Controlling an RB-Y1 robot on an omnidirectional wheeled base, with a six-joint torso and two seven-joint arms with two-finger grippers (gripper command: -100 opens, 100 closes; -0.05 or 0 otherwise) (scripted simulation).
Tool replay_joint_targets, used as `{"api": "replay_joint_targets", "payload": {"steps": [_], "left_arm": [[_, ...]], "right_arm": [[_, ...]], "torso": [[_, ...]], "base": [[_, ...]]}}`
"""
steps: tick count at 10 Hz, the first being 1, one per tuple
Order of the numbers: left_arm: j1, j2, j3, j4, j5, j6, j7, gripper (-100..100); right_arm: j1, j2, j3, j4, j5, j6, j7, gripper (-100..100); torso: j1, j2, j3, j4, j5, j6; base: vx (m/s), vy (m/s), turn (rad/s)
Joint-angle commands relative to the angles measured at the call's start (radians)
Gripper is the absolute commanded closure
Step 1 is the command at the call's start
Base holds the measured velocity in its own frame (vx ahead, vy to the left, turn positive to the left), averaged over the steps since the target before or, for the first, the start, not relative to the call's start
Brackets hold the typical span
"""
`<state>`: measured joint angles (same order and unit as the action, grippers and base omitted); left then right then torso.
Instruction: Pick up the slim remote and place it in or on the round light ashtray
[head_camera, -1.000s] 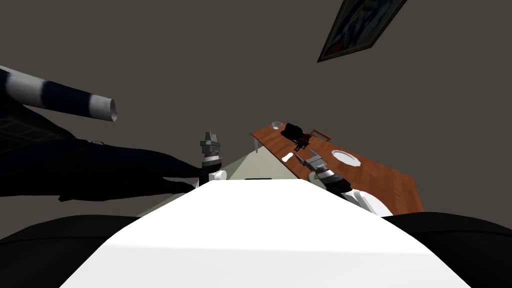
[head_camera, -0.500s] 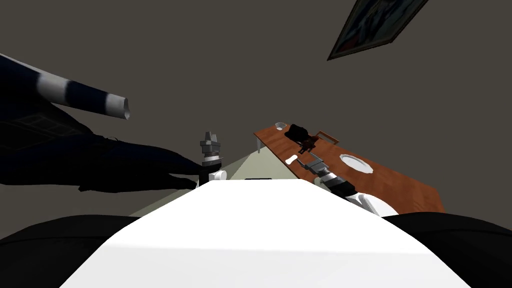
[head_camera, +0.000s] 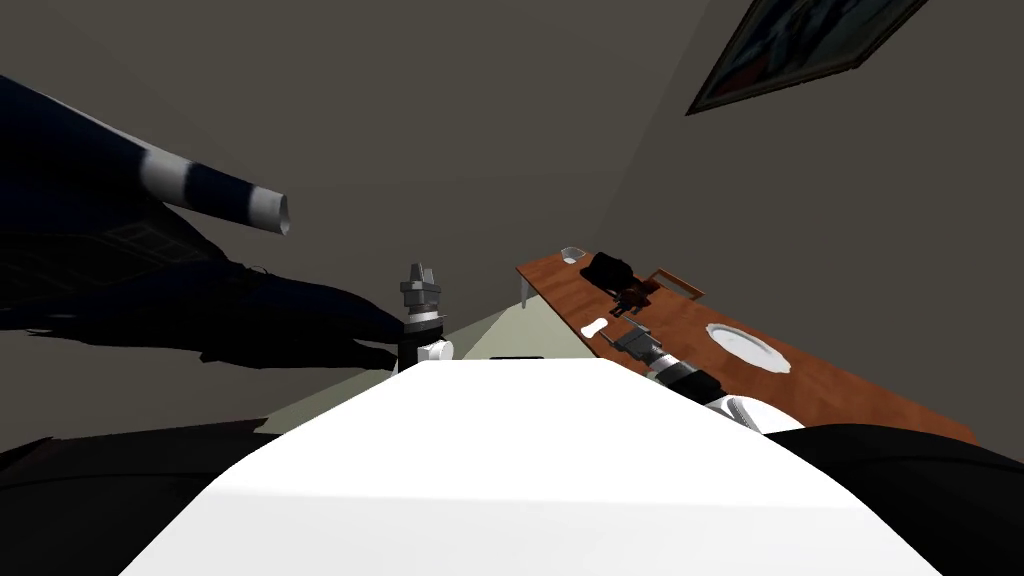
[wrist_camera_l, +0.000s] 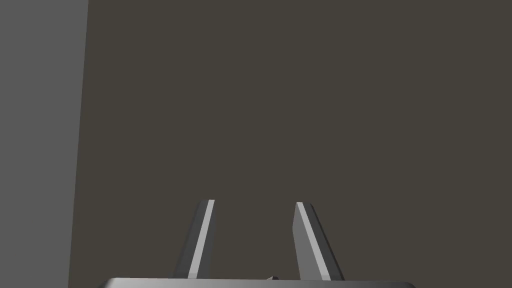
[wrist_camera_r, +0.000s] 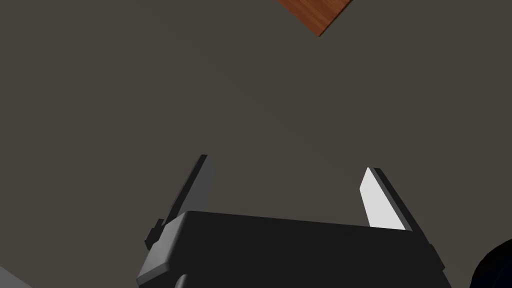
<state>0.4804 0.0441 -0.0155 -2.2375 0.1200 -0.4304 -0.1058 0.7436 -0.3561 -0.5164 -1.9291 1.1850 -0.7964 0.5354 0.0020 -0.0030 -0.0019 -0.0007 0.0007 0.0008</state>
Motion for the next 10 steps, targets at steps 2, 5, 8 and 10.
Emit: {"api": "replay_joint_targets", "payload": {"steps": [2,5,8,10], "left_arm": [[0.000,0.000,0.000,0.000,0.000,0.000,0.000,0],[0.000,0.000,0.000,0.000,0.000,0.000,0.000,0],[0.000,0.000,0.000,0.000,0.000,0.000,0.000,0],[0.000,0.000,0.000,0.000,0.000,0.000,0.000,0]], "right_arm": [[0.012,-0.010,-0.022,0.036,0.087,-0.025,0.045,-100],[0.022,-0.017,-0.035,0.063,0.156,-0.043,0.080,-100],[0.041,-0.027,-0.055,0.117,0.252,-0.078,0.154,-100],[0.041,-0.027,-0.055,0.117,0.283,-0.078,0.154,-100]], "torso": [[-0.001,0.000,0.000,0.000,0.000,0.000],[-0.001,-0.001,0.000,0.000,0.000,0.000],[-0.001,0.000,0.000,0.000,0.000,0.000],[-0.001,0.000,0.000,0.000,0.000,0.000]], "base": [[0.055,0.013,0.129],[0.064,0.012,0.076],[0.072,0.005,0.121],[0.046,0.001,0.036]]}}
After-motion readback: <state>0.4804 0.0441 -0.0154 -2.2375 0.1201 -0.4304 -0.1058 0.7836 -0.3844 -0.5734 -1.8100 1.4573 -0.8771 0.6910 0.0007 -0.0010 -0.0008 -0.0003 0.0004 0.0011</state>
